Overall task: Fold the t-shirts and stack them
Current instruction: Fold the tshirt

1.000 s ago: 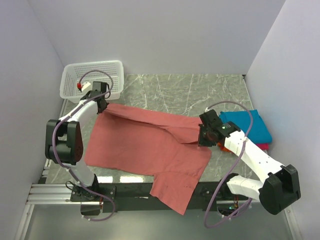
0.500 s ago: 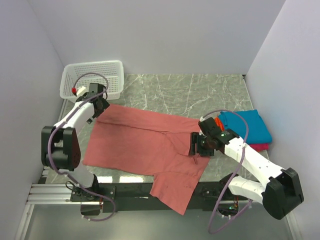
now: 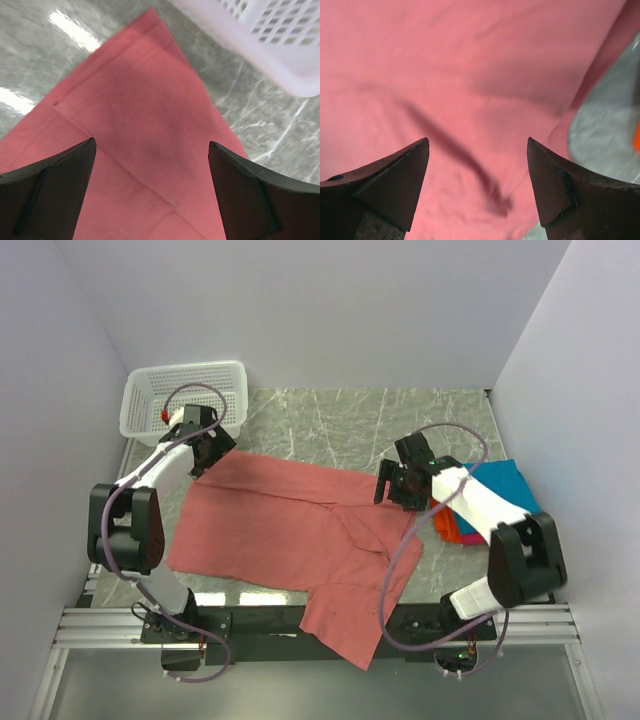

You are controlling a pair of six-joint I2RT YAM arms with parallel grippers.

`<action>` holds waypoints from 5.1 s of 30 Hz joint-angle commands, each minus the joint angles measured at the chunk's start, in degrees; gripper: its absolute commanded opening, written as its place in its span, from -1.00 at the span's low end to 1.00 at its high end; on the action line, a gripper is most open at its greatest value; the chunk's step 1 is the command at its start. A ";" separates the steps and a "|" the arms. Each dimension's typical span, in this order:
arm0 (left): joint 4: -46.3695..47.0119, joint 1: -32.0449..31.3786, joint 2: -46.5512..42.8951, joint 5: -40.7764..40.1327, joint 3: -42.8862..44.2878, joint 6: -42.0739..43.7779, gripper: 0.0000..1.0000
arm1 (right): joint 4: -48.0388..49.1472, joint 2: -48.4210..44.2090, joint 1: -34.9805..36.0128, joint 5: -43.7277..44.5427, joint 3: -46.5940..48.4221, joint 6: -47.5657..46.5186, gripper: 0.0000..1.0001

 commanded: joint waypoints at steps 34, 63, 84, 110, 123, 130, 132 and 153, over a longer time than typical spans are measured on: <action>-9.31 0.31 6.76 -4.54 5.40 -7.15 0.99 | -13.87 46.62 -10.81 1.18 58.93 -16.34 0.70; -33.13 -11.81 -36.67 8.55 -36.59 -35.96 0.99 | 13.39 -10.61 -11.16 1.96 1.88 0.89 0.89; -29.80 -8.65 -32.89 -3.23 -37.74 -41.24 -0.91 | 5.57 -14.12 -11.33 0.20 -2.33 -1.83 0.91; -29.71 -8.65 -35.17 -4.72 -33.26 -35.88 -0.99 | -8.77 -8.85 38.67 -3.22 -17.81 7.48 0.46; -29.71 -8.65 -35.70 -4.64 -32.64 -35.27 -0.99 | -12.89 -3.93 41.05 4.14 -17.98 14.15 -0.40; -29.80 -8.65 -35.87 -4.46 -31.24 -34.74 -0.99 | -16.41 -4.72 39.04 13.10 -12.10 14.16 -1.00; -29.45 -8.57 -35.96 -4.72 -30.97 -34.65 -0.99 | -16.85 -5.33 37.02 14.87 -9.90 12.93 -1.00; -23.21 -4.35 -25.95 -2.96 -20.07 -28.42 -0.99 | -14.04 -0.42 16.19 23.22 15.32 -7.89 -1.00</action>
